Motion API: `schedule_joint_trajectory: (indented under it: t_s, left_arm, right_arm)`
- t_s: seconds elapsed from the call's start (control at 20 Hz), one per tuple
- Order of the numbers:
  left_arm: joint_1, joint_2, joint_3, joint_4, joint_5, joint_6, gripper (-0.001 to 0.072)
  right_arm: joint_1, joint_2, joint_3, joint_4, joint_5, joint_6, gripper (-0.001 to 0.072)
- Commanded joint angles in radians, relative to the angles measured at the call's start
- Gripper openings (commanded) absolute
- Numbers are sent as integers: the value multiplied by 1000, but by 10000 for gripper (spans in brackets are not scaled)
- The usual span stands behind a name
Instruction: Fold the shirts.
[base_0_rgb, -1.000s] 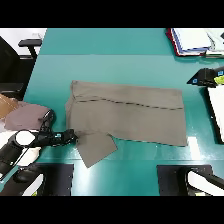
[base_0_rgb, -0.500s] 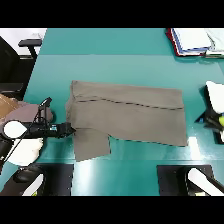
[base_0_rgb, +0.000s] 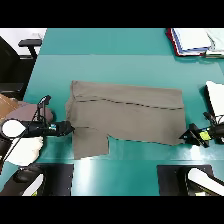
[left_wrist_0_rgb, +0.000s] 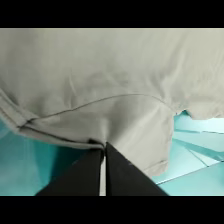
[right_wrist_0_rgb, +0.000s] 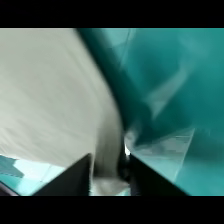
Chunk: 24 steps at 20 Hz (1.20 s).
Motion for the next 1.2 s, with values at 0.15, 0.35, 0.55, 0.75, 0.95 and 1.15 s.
schedule_joint_trajectory:
  t_s: [0.15, 0.35, 0.55, 0.75, 0.95, 1.15]
  left_arm:
    - [0, 33, 8, 73, -205, -4, 23]
    - [0, 215, 8, 113, -354, -122, 24]
    - [0, 300, 29, 5, -425, -161, 23]
    - [0, 123, 120, 58, -296, -73, 24]
    - [0, -185, 283, 101, -111, 56, 25]
    - [0, -460, 445, 120, -5, 112, 26]
  right_arm:
    - [165, 16, 114, -72, 77, 3, 16]
    - [175, 178, 129, -196, 173, 4, 16]
    - [175, 348, 130, -281, 234, 15, 15]
    - [177, 354, 144, -214, 167, 38, 15]
    - [230, 190, 305, -166, 77, 38, 14]
    - [328, -39, 512, -166, 13, 38, 14]
